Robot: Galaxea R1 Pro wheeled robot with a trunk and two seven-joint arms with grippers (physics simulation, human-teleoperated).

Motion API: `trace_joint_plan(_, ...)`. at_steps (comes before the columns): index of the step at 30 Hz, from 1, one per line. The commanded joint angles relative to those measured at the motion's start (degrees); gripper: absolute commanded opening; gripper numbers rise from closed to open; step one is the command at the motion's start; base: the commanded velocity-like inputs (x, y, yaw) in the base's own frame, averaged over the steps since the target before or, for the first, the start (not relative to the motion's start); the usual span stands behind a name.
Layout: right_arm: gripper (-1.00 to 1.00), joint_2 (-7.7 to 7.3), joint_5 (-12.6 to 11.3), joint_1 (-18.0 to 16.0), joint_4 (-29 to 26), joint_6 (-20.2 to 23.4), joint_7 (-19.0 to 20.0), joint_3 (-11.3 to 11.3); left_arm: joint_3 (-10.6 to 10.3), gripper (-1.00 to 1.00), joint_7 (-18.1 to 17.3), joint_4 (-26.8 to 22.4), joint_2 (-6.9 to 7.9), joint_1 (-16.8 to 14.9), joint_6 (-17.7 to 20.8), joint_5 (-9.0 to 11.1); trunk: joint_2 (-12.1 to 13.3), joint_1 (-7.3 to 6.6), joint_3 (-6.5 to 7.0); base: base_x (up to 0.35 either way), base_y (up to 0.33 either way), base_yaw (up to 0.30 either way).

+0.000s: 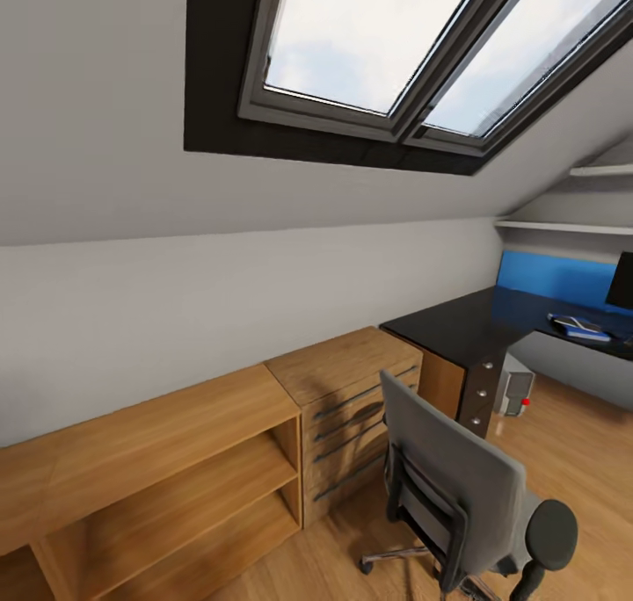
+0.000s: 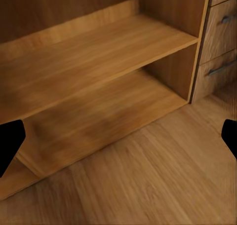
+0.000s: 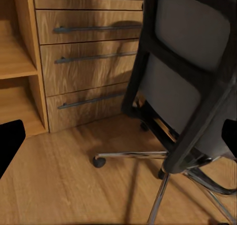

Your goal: In the bedroom, organize the workspace by keeping the computer under the desk, ensuring the monitor is on the desk, placing the keyboard on the desk next to the monitor, placing the mouse on the desk next to the keyboard, moving the folder from the swivel chair onto the desk next to the mouse, stacking the notebook on top of the folder with the pen on top of the notebook, and positioning the swivel chair next to the desk.

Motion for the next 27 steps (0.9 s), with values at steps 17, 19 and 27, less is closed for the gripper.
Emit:
trace_joint_plan(17, 1.0, 0.17, 0.48, -0.07, 0.0, 1.17, -0.68, -0.03, -0.5, 1.0, 0.38, 0.0, 0.0, -0.03, -0.05, 0.25, -0.06, 0.01, -0.09, 0.0, 0.0, -0.293)
trace_joint_plan(19, 1.0, 0.18, 0.44, -0.07, -0.03, 2.44, -0.68, -0.01, -0.5, 1.0, 0.38, 0.0, 0.0, -0.03, -0.05, 0.25, -0.06, 0.01, -0.09, 0.0, 0.0, -0.293)
trace_joint_plan(27, 1.0, 0.18, 0.37, -0.07, -0.15, 6.18, -0.68, -0.01, -0.5, 1.0, 0.38, 0.0, 0.0, -0.03, -0.03, 0.25, -0.06, 0.01, -0.09, 0.0, 0.0, -0.294)
